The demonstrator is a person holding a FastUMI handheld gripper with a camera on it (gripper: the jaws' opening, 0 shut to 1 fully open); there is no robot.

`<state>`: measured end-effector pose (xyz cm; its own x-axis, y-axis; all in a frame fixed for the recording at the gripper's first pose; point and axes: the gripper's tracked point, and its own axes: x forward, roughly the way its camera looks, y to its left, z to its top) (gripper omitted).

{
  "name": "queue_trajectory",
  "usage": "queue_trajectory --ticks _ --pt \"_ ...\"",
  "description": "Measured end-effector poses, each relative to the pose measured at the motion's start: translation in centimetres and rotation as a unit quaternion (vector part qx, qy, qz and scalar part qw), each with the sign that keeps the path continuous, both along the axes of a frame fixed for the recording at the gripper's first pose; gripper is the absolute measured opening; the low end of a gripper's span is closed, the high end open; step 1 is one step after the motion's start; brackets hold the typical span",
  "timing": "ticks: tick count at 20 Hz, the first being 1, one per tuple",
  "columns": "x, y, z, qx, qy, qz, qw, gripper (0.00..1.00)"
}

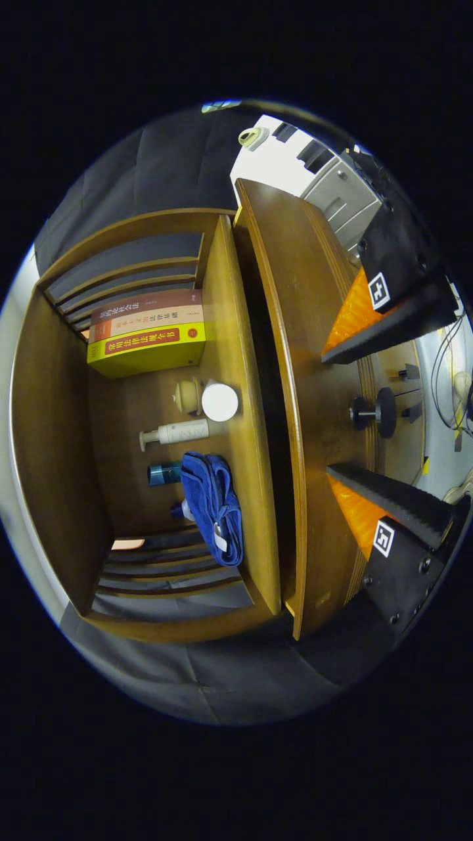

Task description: Pull open the drawer, take out the items inside it, and place them on the countertop above the cabinet.

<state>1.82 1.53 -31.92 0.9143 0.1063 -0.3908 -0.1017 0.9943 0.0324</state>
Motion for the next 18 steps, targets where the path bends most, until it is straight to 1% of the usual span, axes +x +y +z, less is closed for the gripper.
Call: queue_trajectory --ticks 11,13,14,16,18 --pt "4.0 0.6 -1.0 0.009 0.009 -0.001 1.000 0.99" --pt "3.9 0.4 -0.9 0.009 0.010 0.000 1.000 0.99" --pt "4.0 0.3 -1.1 0.007 0.014 -0.003 1.000 0.99" --pt "3.6 -0.6 -1.2 -0.010 0.035 -0.023 0.999 0.99" --pt "2.7 -1.1 0.6 -0.027 0.044 -0.037 0.998 0.99"
